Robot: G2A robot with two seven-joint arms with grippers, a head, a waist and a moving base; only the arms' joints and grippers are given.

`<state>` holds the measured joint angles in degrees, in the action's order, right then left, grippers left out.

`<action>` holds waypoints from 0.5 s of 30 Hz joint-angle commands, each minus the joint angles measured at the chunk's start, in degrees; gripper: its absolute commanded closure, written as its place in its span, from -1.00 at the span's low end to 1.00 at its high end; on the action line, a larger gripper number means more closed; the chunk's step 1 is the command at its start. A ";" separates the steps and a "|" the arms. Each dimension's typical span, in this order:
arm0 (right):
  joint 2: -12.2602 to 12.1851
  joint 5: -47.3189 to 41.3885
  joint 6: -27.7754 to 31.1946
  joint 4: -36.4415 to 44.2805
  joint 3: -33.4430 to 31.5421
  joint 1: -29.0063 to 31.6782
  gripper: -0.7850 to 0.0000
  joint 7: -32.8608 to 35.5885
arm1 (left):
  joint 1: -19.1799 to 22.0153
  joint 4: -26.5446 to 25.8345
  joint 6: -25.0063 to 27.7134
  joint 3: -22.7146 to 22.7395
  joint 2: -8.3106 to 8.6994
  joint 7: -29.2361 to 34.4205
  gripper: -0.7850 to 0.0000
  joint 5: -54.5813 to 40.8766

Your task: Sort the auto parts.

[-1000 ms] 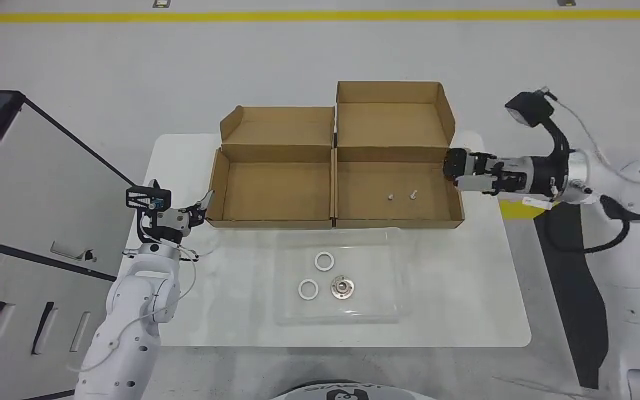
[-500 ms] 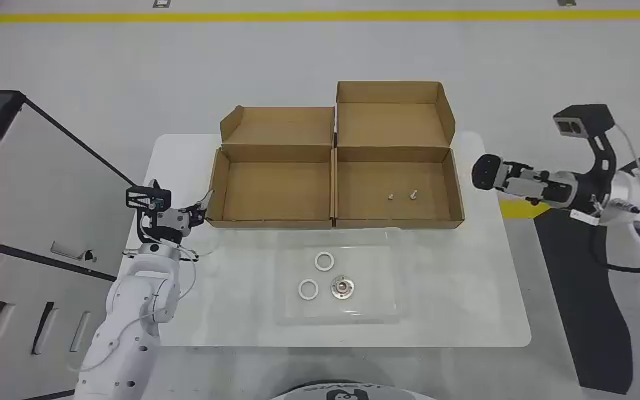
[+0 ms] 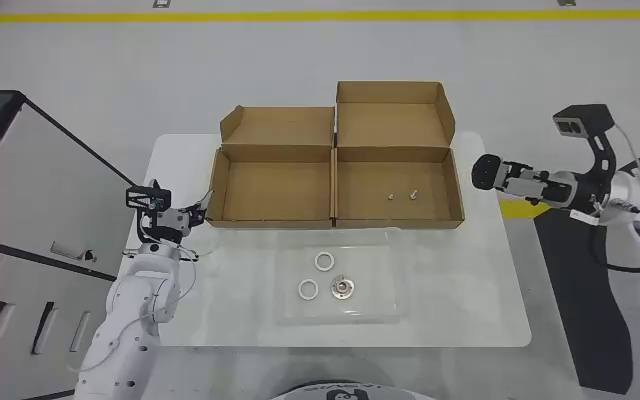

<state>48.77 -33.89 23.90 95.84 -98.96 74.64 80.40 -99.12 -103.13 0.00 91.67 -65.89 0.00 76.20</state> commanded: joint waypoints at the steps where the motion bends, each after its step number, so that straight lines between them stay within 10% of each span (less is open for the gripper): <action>1: 0.00 0.01 0.00 0.00 0.00 0.00 -1.00 0.00 | 0.00 0.00 0.00 0.00 0.00 0.00 -1.00 0.00; 15: 0.00 0.01 0.00 0.00 0.00 0.00 -1.00 0.00 | 0.31 -6.81 5.07 2.74 0.61 7.54 -1.00 3.67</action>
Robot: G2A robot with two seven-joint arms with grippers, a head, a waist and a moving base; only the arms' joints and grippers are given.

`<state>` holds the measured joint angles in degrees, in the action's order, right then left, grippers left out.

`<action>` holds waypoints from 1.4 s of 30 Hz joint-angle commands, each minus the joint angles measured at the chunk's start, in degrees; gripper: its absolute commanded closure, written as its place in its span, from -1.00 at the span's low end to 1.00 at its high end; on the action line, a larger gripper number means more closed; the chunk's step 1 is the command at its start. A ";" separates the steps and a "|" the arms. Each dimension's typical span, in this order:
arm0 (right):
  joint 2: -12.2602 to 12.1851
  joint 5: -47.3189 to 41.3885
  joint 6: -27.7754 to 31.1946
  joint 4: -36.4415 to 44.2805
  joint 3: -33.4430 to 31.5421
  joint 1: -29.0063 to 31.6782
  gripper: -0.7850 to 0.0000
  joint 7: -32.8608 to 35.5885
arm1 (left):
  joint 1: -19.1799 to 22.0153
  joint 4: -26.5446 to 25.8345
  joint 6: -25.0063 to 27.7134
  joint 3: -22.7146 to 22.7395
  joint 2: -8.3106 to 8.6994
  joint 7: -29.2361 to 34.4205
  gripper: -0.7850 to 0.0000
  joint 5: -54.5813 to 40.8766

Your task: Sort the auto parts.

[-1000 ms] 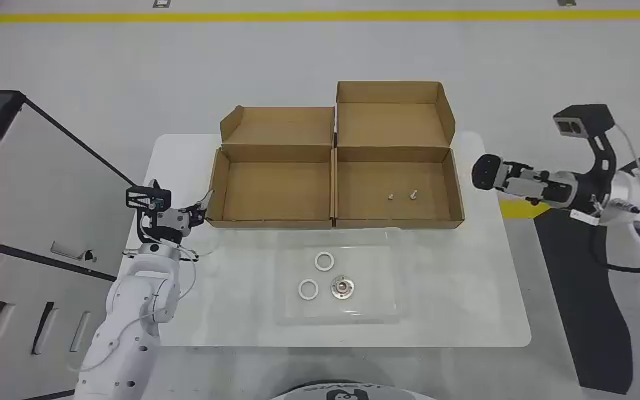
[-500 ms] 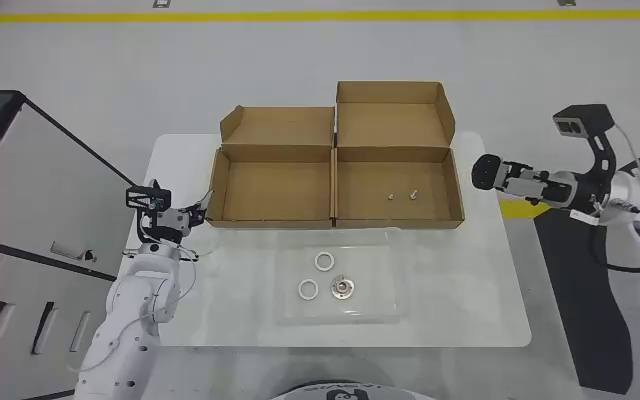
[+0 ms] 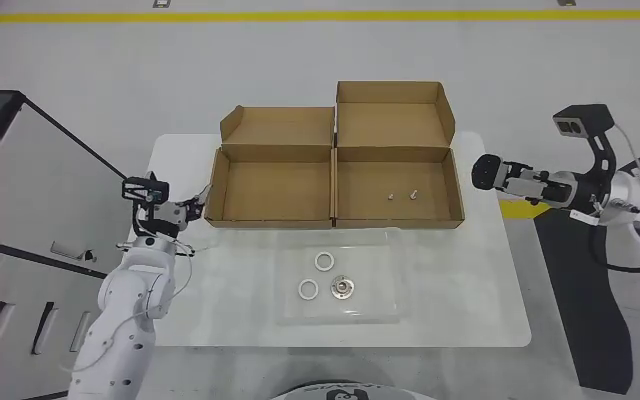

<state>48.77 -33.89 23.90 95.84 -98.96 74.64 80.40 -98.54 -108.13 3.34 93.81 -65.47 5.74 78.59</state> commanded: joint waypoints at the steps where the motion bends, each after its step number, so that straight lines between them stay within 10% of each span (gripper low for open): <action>1: 0.00 0.01 0.00 0.00 0.00 0.00 -1.00 0.00 | -0.52 -3.31 3.19 1.13 0.35 3.65 -1.00 2.32; 17: 0.00 0.01 0.00 0.00 0.00 0.00 -1.00 0.00 | -1.36 -26.16 29.02 0.72 2.25 27.28 -1.00 8.05; 42: 0.00 0.01 0.00 0.00 0.00 0.00 -1.00 0.00 | 5.87 -26.51 40.99 -24.88 2.43 40.44 -1.00 30.13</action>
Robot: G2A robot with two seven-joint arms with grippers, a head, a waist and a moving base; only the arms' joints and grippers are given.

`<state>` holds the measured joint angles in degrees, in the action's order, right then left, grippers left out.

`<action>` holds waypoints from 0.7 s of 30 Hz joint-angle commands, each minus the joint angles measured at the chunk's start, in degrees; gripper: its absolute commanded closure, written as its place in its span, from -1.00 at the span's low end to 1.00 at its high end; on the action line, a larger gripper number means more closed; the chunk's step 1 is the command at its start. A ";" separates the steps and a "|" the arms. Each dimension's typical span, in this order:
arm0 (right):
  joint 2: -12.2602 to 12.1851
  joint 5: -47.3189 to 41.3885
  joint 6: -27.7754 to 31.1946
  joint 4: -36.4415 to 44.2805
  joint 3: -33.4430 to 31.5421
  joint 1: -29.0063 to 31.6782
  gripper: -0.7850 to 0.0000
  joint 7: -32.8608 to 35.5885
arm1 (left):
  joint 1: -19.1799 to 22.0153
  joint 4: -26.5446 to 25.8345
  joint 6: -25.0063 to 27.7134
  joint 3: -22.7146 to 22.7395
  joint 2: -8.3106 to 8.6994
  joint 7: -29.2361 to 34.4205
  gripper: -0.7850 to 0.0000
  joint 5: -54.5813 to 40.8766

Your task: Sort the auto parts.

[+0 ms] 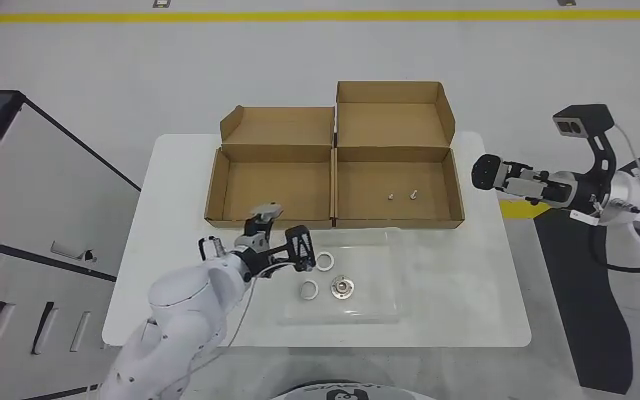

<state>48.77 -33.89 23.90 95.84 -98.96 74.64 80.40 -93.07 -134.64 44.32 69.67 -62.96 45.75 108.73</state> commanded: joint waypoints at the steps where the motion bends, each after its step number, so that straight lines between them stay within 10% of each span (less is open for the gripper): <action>1: 0.00 0.01 0.00 0.00 0.00 0.00 -1.00 0.00 | 0.82 0.00 0.06 -1.31 -0.15 0.72 -1.00 -0.14; 21: 0.00 0.01 0.00 0.00 0.00 0.00 -1.00 0.00 | 4.71 0.00 0.02 -11.34 -1.63 9.73 -1.00 -5.36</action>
<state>48.77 -33.89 23.90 95.84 -98.96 74.64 80.40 -88.56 -134.65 44.71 58.71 -64.51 54.76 103.48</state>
